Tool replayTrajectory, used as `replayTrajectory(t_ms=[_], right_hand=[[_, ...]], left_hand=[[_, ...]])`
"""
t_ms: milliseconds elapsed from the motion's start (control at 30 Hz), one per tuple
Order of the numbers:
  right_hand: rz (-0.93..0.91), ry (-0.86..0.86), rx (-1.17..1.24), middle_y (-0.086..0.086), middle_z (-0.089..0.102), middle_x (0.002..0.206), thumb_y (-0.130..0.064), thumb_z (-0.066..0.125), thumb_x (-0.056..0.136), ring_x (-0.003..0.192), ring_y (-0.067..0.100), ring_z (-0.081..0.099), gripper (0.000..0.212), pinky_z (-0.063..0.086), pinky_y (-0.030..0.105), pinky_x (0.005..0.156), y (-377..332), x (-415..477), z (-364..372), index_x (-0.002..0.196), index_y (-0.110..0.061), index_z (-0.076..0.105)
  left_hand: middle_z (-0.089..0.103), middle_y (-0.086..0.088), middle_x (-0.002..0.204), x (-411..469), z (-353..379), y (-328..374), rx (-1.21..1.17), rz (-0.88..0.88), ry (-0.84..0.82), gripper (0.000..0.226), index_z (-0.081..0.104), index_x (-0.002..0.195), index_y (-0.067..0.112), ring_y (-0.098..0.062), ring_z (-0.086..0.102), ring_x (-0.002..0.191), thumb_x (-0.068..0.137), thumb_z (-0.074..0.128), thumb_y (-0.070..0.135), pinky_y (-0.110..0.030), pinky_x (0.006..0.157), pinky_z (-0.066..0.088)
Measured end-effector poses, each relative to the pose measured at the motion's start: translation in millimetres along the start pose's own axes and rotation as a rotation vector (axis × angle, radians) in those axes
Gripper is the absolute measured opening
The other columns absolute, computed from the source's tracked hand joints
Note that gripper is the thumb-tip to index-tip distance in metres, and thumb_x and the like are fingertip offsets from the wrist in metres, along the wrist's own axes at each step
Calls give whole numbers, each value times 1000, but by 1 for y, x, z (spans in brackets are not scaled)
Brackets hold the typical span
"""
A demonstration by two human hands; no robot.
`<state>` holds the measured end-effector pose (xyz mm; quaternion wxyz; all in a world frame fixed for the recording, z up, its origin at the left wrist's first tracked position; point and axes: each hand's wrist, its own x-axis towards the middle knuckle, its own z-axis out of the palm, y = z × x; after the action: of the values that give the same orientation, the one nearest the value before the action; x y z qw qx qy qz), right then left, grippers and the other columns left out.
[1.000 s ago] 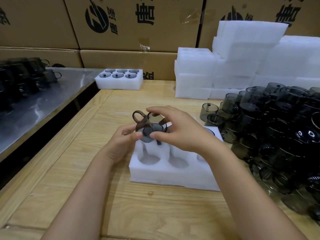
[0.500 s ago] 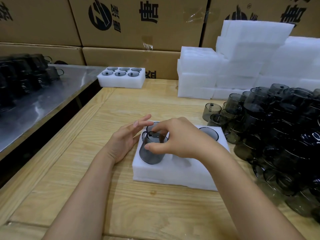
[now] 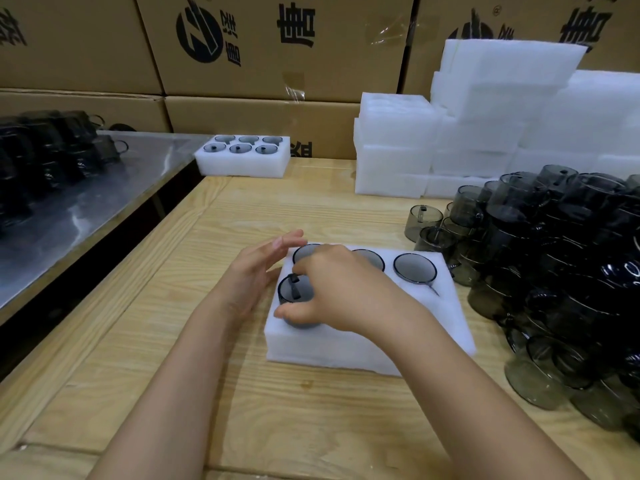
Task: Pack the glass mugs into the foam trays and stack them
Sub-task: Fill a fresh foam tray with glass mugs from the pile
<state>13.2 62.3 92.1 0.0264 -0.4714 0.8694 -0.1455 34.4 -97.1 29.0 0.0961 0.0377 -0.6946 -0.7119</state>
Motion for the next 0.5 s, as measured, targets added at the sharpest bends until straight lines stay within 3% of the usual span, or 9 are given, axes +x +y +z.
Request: replayTrajectory(t_ms=[67, 133, 200, 267, 333, 367, 433, 500], right_hand=[[-15, -41, 76, -2, 45, 74, -51, 68, 77, 71, 15, 43, 43, 29, 26, 50, 7, -1, -2, 67, -13, 49], [-20, -65, 183, -4, 45, 79, -51, 61, 82, 78, 16, 44, 34, 35, 30, 59, 15, 0, -4, 71, -21, 47], [-44, 30, 445, 4, 54, 94, -28, 49, 93, 92, 22, 49, 15, 42, 36, 75, 16, 3, 0, 90, -16, 56], [-95, 116, 538, 14, 56, 109, -3, 39, 91, 102, 28, 51, 22, 44, 42, 88, 12, 5, 8, 107, -2, 56], [-74, 30, 210, 17, 40, 139, -3, 36, 91, 131, 36, 33, 43, 29, 49, 107, 11, 8, 24, 134, -2, 43], [-58, -35, -22, 14, 19, 154, -9, 34, 94, 143, 35, 8, 53, 11, 52, 115, 14, 8, 33, 146, -8, 26], [-52, -103, -247, 7, -15, 158, -23, 28, 100, 140, 27, -29, 60, -20, 53, 109, 19, 6, 42, 151, -20, -3], [-58, -95, -281, 5, -21, 156, -32, 25, 101, 137, 23, -35, 62, -28, 53, 103, 20, 3, 43, 149, -25, -13]], left_hand=[[60, 12, 129, -2, 9, 10, 122, 50, 92, 43, 68, 113, 24, -4, 48, 127, 85, 46, 50, -36, 110, 31], [60, 18, 126, -6, 22, 21, 181, 171, 148, 39, 63, 115, 31, 4, 48, 123, 90, 45, 54, -23, 108, 33], [55, 16, 132, -12, 35, 30, 249, 303, 108, 37, 58, 119, 34, 7, 44, 126, 91, 41, 52, -11, 102, 33], [46, 11, 143, -15, 44, 30, 461, 377, 27, 40, 54, 121, 36, -2, 31, 138, 88, 38, 51, -19, 112, 23], [34, 13, 150, -17, 46, 26, 635, 320, -36, 34, 50, 119, 43, -6, 13, 145, 89, 36, 48, -33, 119, 10], [26, 17, 151, -17, 44, 24, 681, 267, -71, 33, 47, 119, 48, -4, 4, 146, 89, 32, 48, -38, 119, 5], [12, 24, 154, -20, 40, 17, 819, 204, -136, 35, 34, 120, 61, 2, -8, 144, 88, 22, 51, -42, 118, 0], [3, 26, 156, -22, 38, 13, 963, 179, -166, 37, 20, 122, 68, 4, -14, 142, 88, 13, 55, -42, 117, -4]])
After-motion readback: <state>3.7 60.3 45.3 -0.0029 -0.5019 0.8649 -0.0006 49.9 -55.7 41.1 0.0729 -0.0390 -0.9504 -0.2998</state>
